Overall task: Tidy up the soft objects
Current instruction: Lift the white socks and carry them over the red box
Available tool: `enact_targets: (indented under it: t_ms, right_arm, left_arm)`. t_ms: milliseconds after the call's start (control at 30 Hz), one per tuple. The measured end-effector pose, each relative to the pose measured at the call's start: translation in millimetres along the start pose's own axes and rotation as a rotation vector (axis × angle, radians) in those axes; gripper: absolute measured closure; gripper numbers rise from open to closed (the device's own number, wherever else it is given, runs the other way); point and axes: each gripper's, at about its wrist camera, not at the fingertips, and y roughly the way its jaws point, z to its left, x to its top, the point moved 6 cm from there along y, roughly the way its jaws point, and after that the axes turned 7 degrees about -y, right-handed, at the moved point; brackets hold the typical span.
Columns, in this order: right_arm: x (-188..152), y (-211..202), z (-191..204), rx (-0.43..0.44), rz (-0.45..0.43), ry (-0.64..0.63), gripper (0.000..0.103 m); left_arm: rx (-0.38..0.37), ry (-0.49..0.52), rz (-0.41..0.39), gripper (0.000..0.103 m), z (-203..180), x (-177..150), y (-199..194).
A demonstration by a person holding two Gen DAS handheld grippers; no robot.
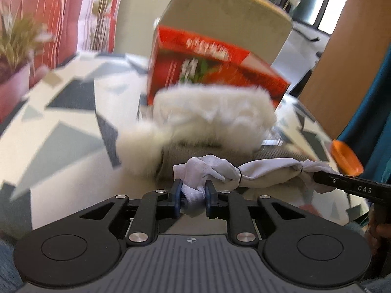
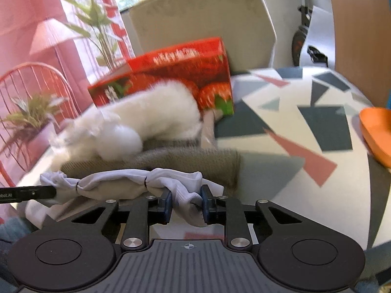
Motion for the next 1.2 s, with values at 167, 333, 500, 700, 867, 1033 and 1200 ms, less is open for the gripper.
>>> enact_targets:
  t_ms: [167, 333, 500, 700, 867, 1033, 1200]
  right_arm:
    - [32.1, -21.0, 10.0, 0.041, -0.091, -0.015, 0.083]
    - [66.8, -36.8, 24.9, 0.071, -0.162, -0.065, 0.085]
    - [106.6, -45.1, 34.4, 0.100, -0.222, -0.080, 0.086]
    - [159.5, -43.5, 35.9, 0.135, -0.287, -0.069, 0.087]
    - [202.8, -33.1, 34.6, 0.140, -0.321, -0.085, 0.087]
    - [239.0, -11.2, 26.7, 0.126, -0.316, -0.093, 0.088]
    - [267.1, 22.3, 14.4, 0.109, -0.266, -0.086, 0.088]
  left_arm:
    - [-0.022, 0.007, -0.093, 0.083, -7.7, 32.5, -26.7]
    - [-0.042, 0.032, -0.166, 0.083, -19.0, 67.0, -46.5]
    - [-0.063, 0.049, -0.200, 0.084, -31.0, 100.9, -56.4]
    - [-0.076, 0.075, -0.253, 0.084, -43.7, 139.6, -59.4]
    - [-0.060, 0.115, -0.275, 0.084, -51.8, 172.1, -44.8]
    - [-0.047, 0.112, -0.253, 0.084, -52.3, 202.9, -17.3]
    - [-0.003, 0.153, -0.209, 0.084, -55.0, 226.7, 19.9]
